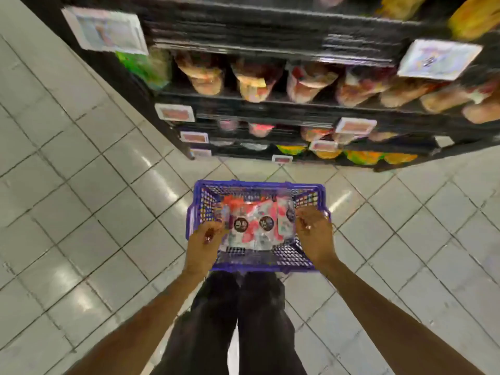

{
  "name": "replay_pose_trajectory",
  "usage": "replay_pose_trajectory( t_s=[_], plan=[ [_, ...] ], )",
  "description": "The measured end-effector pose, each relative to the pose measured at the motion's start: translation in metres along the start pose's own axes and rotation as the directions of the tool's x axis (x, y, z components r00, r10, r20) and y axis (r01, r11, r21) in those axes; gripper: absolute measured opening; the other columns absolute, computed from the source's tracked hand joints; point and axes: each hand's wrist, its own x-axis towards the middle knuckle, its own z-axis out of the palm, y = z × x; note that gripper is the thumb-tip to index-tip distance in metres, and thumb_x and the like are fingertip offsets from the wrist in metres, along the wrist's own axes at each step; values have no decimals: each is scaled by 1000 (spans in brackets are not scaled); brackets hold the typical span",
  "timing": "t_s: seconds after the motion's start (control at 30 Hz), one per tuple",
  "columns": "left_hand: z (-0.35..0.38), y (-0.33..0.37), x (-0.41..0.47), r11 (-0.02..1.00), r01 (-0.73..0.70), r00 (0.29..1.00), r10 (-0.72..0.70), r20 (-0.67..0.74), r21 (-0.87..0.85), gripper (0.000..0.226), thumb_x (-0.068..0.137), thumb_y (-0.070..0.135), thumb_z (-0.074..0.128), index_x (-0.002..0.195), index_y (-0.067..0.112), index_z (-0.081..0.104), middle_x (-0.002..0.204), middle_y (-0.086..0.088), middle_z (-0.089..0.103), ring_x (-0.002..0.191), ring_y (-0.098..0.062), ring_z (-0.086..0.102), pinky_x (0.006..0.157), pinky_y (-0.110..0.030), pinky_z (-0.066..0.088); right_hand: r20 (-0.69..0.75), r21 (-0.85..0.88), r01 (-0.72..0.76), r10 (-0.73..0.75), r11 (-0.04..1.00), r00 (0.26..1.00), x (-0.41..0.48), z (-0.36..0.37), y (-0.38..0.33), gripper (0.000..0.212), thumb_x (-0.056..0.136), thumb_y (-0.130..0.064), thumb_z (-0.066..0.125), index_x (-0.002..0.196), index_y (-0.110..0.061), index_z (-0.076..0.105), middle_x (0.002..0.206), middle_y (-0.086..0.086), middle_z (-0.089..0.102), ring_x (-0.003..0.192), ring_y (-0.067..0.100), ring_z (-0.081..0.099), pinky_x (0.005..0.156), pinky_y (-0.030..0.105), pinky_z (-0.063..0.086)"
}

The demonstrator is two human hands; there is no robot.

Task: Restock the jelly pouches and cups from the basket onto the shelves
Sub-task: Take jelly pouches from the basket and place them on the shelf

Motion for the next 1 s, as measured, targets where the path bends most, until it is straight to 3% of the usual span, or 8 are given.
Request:
replay_pose_trajectory(
  t_s=[0.13,0.23,0.4,0.53,0.67,0.77,0.87,1.0],
  plan=[
    [34,-85,39,989,139,990,-140,-1,40,8,92,-2,60,94,2,66,91,-3,66,87,-17,61,78,-23,48,10,-70,-162,163,984,987,37,60,84,19,91,-3,59,109,-2,66,109,13,68,96,25,63,78,23,43],
    [59,-143,73,968,243,970,-242,-23,58,15,92,-3,55,96,6,66,101,-9,69,94,-24,62,80,-24,44,3,-67,-260,261,963,965,67,96,141,23,89,3,58,111,3,66,116,16,66,105,30,63,82,22,41],
    [99,-241,129,883,421,906,-421,-44,209,34,96,10,51,130,10,56,126,-15,62,109,-37,60,84,-36,46,8,-212,-393,404,895,915,114,143,226,28,91,-6,56,117,-1,66,119,17,67,107,33,62,72,24,38],
    [129,-292,164,826,522,852,-515,-93,214,40,99,21,49,136,5,47,124,-23,62,107,-40,61,88,-42,47,-11,-193,-527,535,828,844,148,174,273,26,95,-15,55,116,-4,66,116,19,68,103,34,64,70,24,39],
    [143,-329,195,800,525,851,-505,-146,293,35,101,13,41,132,1,52,126,-26,60,110,-41,59,82,-37,44,47,-223,-611,635,759,771,172,202,303,37,99,-32,50,120,-3,61,118,19,66,101,34,64,71,31,46],
    [149,-349,211,822,484,875,-462,-143,302,32,87,-6,55,118,0,61,119,-23,64,105,-40,62,79,-38,49,77,-154,-635,649,757,757,185,218,323,41,101,-34,47,124,-2,58,118,18,67,99,32,65,57,25,40],
    [162,-345,210,804,443,897,-403,-184,398,29,80,5,72,108,5,63,114,-19,65,102,-38,62,83,-41,53,72,-71,-657,661,750,747,189,224,330,42,96,-33,58,124,-1,58,116,18,68,94,30,66,64,28,46],
    [165,-336,203,823,453,890,-401,-216,342,72,69,19,87,124,5,43,124,-19,56,108,-39,58,86,-42,50,108,-128,-714,725,689,680,185,220,323,63,80,-37,78,124,1,55,106,13,65,79,21,55,66,29,45]
  ],
)
